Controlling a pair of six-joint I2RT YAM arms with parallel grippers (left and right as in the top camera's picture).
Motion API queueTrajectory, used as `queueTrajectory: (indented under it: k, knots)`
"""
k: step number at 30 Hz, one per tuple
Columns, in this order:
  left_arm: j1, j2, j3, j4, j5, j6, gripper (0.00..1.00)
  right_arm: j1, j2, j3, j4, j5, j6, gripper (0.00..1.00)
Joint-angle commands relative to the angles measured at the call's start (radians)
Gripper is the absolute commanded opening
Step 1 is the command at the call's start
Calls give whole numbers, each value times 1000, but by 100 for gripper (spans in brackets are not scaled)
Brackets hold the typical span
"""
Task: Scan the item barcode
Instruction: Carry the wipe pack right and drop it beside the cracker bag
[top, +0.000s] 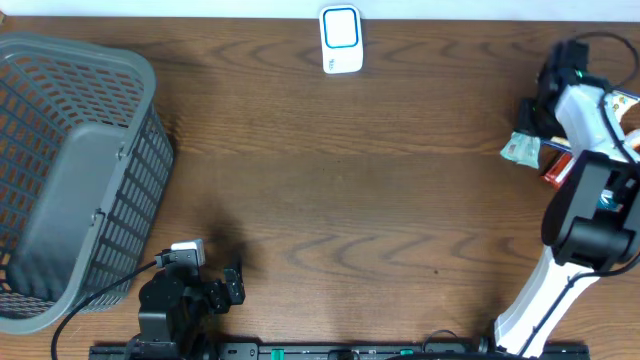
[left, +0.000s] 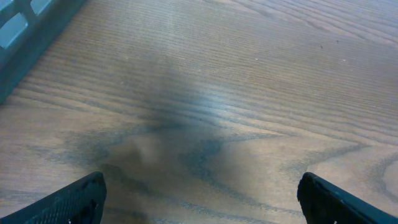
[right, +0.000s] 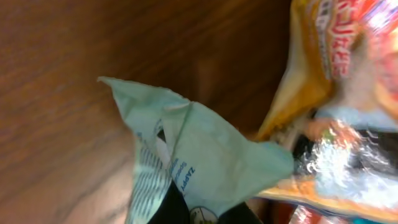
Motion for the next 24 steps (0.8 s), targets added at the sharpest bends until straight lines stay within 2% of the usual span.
queueTrajectory:
  k: [1,3,4,5,6,7,9,12,24]
  knots:
    - [-4,-1,-19,-45,6,-9,98,-36,9,-64,43,-135,49,1]
    - [-4,-1,-19,-45,6,-9,98,-51,5,-60,36,-176,48,3]
    - [-4,-1,-19,-45,6,-9,98,-57,-3,-52,21,-216,38,12]
    - [-4,-1,-19,-45,6,-9,98,-62,-12,-37,3,-279,14,31]
    - [-4,-1,-19,-45,6,-9,98,-66,-24,-18,-18,-359,-20,58]
    - [-4,-1,-19,-45,6,-9,98,-68,-37,1,-37,-426,-49,99]
    - [-4,-1,-19,-45,6,-9,98,-68,-74,51,-93,-549,-107,99]
    - [-4,-1,-19,-45,6,-9,98,-65,-146,110,-170,-618,-139,99]
    - [-4,-1,-19,-45,6,-9,98,21,-748,121,-253,-670,-109,99]
